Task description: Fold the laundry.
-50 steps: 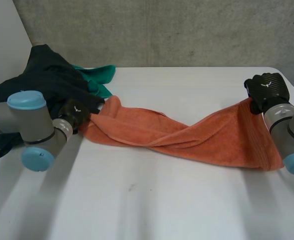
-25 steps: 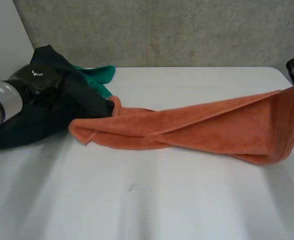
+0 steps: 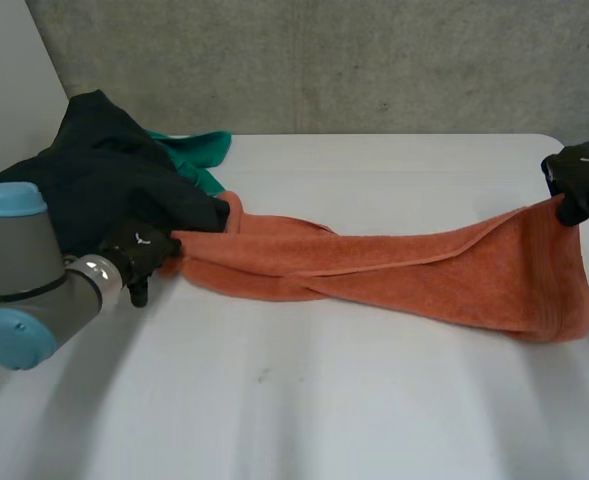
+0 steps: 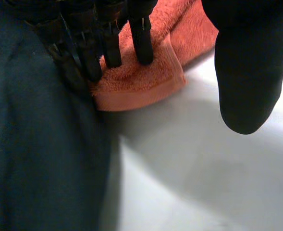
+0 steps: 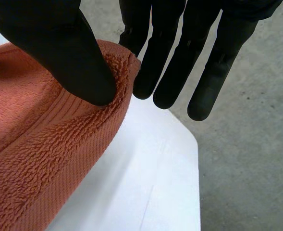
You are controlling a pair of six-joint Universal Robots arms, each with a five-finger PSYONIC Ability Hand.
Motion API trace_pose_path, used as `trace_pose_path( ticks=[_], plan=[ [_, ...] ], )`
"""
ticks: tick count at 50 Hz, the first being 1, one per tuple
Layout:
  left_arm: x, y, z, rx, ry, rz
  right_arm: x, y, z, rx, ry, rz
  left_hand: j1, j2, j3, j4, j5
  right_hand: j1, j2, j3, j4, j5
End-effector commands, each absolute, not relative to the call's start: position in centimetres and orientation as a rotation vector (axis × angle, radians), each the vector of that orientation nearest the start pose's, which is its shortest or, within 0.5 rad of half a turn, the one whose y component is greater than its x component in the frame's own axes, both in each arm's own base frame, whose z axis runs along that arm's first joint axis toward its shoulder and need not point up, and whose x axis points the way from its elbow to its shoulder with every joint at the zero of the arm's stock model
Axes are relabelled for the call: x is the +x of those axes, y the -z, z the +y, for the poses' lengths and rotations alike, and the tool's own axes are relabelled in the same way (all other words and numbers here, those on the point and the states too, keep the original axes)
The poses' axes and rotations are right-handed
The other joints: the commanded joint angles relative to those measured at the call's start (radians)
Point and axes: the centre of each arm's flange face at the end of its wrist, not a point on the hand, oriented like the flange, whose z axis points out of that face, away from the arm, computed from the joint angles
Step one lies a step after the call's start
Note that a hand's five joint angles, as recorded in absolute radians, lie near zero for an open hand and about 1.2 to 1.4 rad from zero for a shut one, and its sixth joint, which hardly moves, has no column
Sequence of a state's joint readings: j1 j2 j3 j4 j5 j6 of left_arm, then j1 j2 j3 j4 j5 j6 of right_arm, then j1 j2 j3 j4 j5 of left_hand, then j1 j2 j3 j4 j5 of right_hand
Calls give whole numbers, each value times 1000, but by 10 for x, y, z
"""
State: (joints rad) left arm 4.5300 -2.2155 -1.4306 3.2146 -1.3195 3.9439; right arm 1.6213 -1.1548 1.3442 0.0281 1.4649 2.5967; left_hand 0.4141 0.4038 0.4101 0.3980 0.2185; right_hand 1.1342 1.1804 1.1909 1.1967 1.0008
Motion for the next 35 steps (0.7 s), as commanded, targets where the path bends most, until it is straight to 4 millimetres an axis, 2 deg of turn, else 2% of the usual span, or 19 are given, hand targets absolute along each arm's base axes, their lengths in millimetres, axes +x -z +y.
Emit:
trace_pose_path(
  ticks=[1, 6, 19, 33, 34, 35],
  plan=[
    [-229, -122, -366, 1389, 1655, 2041, 163, -227, -372, -899, 2084, 2480, -10, 0, -6, 6, 11, 262, 216, 205, 200, 221],
    [-234, -117, -375, 1395, 1642, 2033, 163, -227, -372, -900, 2097, 2469, 11, 21, 15, 27, 32, 262, 216, 205, 200, 221],
    [-246, -116, -404, 1354, 1669, 1995, 163, -215, -372, -906, 2064, 2488, 374, 385, 378, 391, 396, 262, 216, 205, 200, 221],
    [-257, -109, -412, 1360, 1674, 2013, 159, -215, -375, -900, 2080, 2486, 386, 397, 390, 402, 407, 262, 216, 205, 200, 221],
    [-258, -109, -413, 1360, 1674, 2006, 159, -215, -375, -900, 2080, 2486, 430, 440, 434, 446, 451, 262, 216, 205, 200, 221],
    [-260, -110, -414, 1352, 1678, 2000, 159, -215, -375, -898, 2079, 2486, 672, 682, 676, 688, 693, 262, 216, 205, 200, 221]
  ],
)
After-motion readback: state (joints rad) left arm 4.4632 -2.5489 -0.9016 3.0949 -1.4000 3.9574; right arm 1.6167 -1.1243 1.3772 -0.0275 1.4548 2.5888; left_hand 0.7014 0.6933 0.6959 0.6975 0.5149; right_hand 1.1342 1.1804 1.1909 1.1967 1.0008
